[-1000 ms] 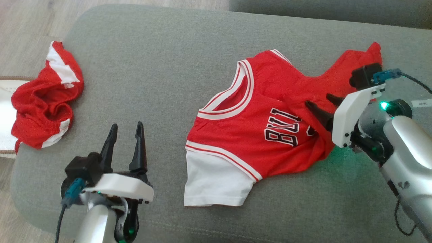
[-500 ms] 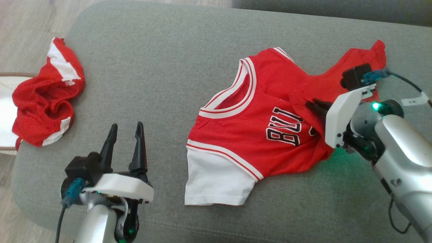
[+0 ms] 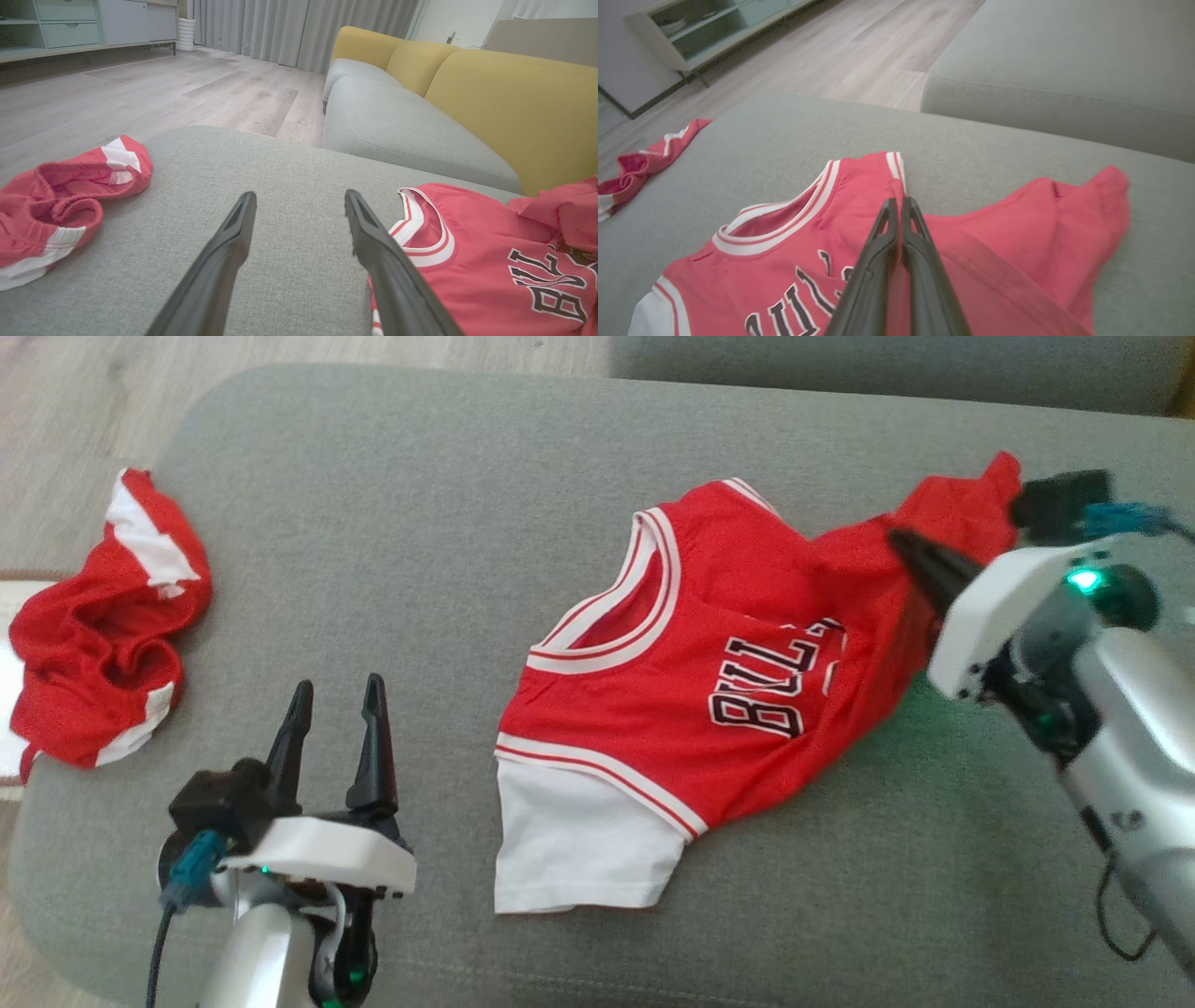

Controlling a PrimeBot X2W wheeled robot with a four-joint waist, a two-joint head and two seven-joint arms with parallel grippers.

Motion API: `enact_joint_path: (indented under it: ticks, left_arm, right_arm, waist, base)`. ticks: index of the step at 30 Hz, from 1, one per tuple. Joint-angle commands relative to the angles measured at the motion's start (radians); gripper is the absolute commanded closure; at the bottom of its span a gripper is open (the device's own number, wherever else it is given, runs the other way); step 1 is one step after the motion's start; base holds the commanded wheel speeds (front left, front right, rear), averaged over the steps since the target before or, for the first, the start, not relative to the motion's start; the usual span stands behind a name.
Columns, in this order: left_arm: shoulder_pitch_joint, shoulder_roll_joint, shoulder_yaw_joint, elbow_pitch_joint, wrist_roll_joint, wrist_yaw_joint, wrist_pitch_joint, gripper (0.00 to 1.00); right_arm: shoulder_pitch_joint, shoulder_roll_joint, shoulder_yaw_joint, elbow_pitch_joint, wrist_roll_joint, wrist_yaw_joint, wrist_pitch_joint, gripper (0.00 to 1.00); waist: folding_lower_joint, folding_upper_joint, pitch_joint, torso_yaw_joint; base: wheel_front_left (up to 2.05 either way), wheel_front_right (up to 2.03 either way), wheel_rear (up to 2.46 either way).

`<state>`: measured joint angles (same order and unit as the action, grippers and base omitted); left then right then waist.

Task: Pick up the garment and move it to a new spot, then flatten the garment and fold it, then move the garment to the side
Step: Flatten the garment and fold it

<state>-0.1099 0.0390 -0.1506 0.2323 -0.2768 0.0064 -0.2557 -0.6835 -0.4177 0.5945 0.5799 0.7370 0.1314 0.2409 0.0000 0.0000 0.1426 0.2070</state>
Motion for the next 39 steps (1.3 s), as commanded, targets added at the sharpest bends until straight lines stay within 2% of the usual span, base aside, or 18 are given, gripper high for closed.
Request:
enact_joint_path:
  ticks: [1, 6, 12, 16, 22, 33, 34, 35, 39]
  left_arm:
    - [-0.023, 0.011, 0.036, -0.028, 0.006, 0.004, -0.006, 0.00]
    - [-0.007, 0.011, 0.048, -0.037, 0.015, 0.008, -0.006, 0.00]
    - [0.001, 0.011, 0.067, -0.045, 0.027, 0.001, -0.006, 0.00]
    - [-0.001, 0.011, 0.072, -0.047, 0.033, 0.000, -0.006, 0.00]
    - [-0.009, 0.011, 0.074, -0.048, 0.037, -0.002, -0.006, 0.00]
    - [-0.018, 0.011, 0.081, -0.034, 0.048, -0.012, -0.006, 0.00]
    - [-0.018, 0.011, 0.083, -0.033, 0.049, -0.012, -0.006, 0.00]
    - [-0.017, 0.011, 0.084, -0.032, 0.050, -0.012, -0.006, 0.00]
    - [-0.016, 0.011, 0.091, -0.028, 0.058, -0.017, -0.006, 0.00]
  right_arm:
    - [0.012, -0.023, -0.028, -0.041, -0.007, -0.001, -0.025, 1.00]
    - [0.118, -0.061, -0.133, -0.115, -0.037, -0.001, -0.035, 1.00]
    - [0.285, -0.090, -0.283, -0.254, -0.100, -0.001, 0.076, 1.00]
    - [0.400, -0.087, -0.406, -0.351, -0.153, -0.001, 0.174, 1.00]
    - [0.559, -0.045, -0.547, -0.471, -0.225, -0.001, 0.328, 1.00]
    - [0.704, 0.066, -0.671, -0.561, -0.362, -0.001, 0.519, 1.00]
    - [0.706, 0.076, -0.680, -0.568, -0.379, -0.001, 0.522, 0.65]
    - [0.707, 0.089, -0.687, -0.572, -0.387, -0.001, 0.522, 0.02]
    - [0.700, 0.133, -0.700, -0.598, -0.400, -0.001, 0.494, 0.00]
  waist:
    - [0.0000, 0.0000, -0.007, -0.010]
    - [0.0000, 0.0000, -0.020, -0.051]
    - [0.0000, 0.0000, -0.024, -0.117]
    - [0.0000, 0.0000, -0.021, -0.156]
    - [0.0000, 0.0000, -0.013, -0.187]
    - [0.0000, 0.0000, -0.014, -0.190]
    - [0.0000, 0.0000, -0.016, -0.190]
    - [0.0000, 0.0000, -0.019, -0.191]
    - [0.0000, 0.0000, -0.031, -0.194]
  base:
    - [0.00, 0.00, 0.00]
    - [0.00, 0.00, 0.00]
    - [0.00, 0.00, 0.00]
    - [0.00, 0.00, 0.00]
    - [0.00, 0.00, 0.00]
    - [0.00, 0.00, 0.00]
    - [0.00, 0.00, 0.00]
    - [0.00, 0.00, 0.00]
    - [0.00, 0.00, 0.00]
